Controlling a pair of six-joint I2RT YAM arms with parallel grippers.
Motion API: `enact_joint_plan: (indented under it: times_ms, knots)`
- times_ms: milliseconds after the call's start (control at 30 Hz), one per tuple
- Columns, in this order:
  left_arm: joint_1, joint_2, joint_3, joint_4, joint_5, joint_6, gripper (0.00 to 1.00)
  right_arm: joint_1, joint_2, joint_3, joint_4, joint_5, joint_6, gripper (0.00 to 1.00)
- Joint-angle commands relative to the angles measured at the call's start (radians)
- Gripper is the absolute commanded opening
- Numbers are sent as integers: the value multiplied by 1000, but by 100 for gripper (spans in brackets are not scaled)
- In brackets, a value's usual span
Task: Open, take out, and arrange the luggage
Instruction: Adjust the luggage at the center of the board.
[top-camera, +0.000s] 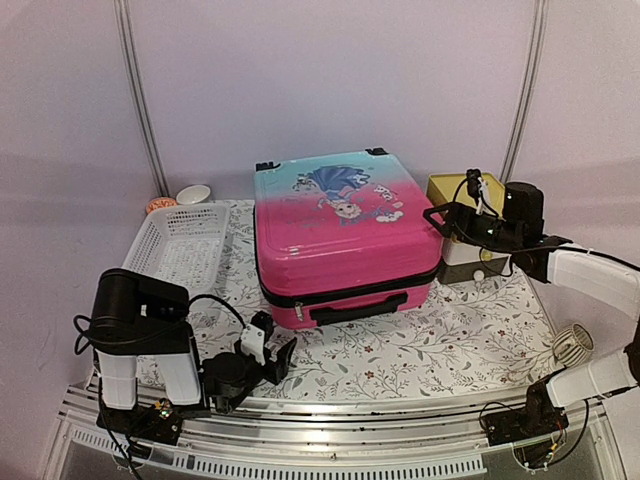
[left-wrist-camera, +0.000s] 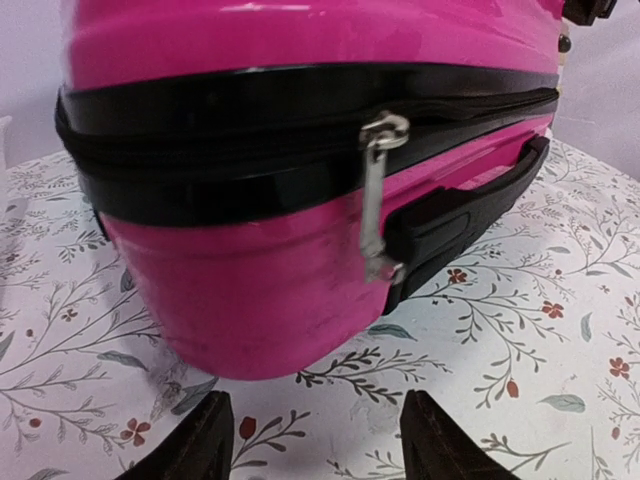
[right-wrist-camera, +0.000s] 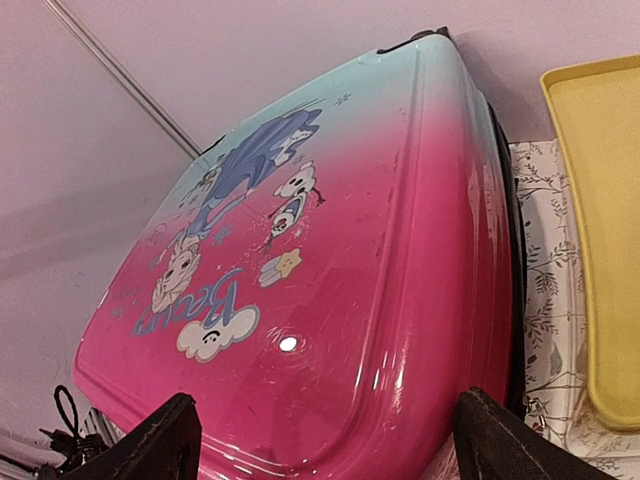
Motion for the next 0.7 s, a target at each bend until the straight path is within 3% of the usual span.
enact_joint_plan:
  times_ms: [0,300,667]
  knots:
    - [15,-34,-7,264,7,-7,60,118,-7,-15,34,-173,19,88]
    - [51,-37,-8,264,-3,-31,54,139,-108,-62,22,26,-9,89]
    - [111,-37,18,254,1,-4,51,139,-194,-105,30,106,-43,89]
